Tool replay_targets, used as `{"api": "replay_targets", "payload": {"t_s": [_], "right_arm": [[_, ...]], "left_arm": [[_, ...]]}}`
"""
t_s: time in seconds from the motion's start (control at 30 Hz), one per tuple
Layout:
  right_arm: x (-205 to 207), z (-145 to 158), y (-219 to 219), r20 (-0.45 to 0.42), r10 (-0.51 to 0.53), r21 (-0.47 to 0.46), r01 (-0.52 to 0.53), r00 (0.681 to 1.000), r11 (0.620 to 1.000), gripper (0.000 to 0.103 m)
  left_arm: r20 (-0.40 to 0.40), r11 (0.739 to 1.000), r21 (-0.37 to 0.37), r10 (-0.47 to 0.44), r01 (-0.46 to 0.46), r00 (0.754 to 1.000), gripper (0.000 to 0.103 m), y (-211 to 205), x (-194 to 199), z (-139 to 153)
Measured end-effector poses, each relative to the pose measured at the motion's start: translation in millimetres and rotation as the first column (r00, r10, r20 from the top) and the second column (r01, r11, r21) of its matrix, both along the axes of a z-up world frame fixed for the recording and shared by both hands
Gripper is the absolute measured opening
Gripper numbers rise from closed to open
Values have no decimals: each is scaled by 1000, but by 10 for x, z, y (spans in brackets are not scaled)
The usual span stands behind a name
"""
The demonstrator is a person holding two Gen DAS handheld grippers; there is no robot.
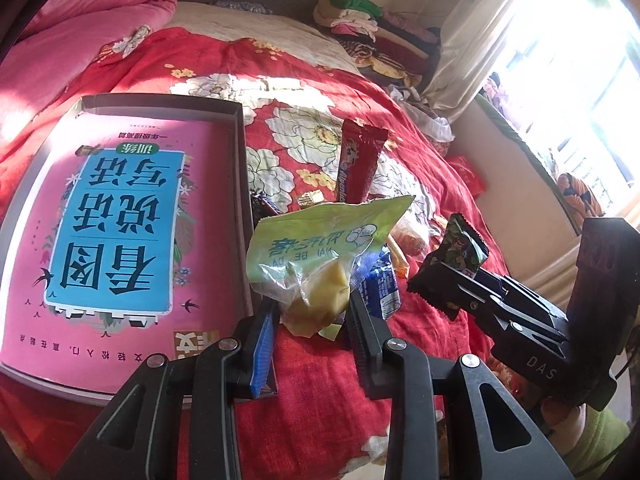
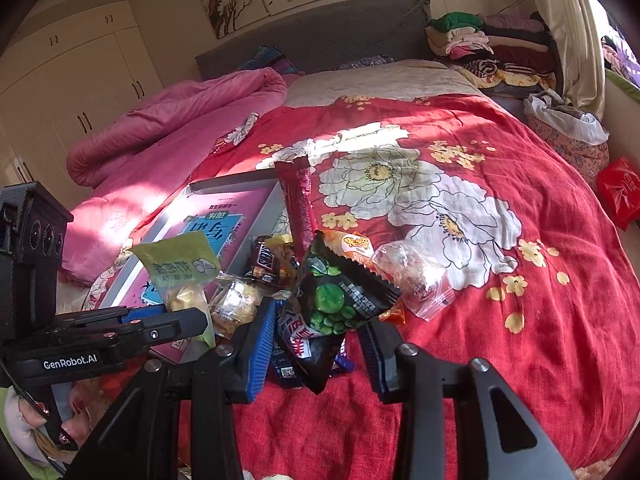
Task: Organize snacks
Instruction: 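Carry the light green bag onto the pink tray while the right tool carries the pea bag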
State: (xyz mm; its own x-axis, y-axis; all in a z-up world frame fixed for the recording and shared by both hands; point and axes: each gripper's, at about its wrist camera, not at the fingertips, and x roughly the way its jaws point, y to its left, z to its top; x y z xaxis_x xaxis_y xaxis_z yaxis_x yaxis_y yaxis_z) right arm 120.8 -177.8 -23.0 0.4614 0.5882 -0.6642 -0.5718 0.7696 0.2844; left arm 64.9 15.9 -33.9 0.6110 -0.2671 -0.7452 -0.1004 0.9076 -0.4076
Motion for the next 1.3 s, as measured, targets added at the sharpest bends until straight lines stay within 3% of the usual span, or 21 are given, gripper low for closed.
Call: {"api": "replay_targets", "payload": {"t_s": [0.47,0.9,1.3], "right_arm": [[-174,109,420,36,114,7,-114,993,993,41],[-356,135,1076,29,263,5,-264,964,965,41],[-464,-30,1421,-13,328,-33,-329,944,944,41]], "left_arm": [[20,989,24,146,-147,989,35,542,-196,123],[18,968,34,250,-250,968,35,957,-396,194],[-61,958,16,288,-288,956,35,1147,-426,13]]}}
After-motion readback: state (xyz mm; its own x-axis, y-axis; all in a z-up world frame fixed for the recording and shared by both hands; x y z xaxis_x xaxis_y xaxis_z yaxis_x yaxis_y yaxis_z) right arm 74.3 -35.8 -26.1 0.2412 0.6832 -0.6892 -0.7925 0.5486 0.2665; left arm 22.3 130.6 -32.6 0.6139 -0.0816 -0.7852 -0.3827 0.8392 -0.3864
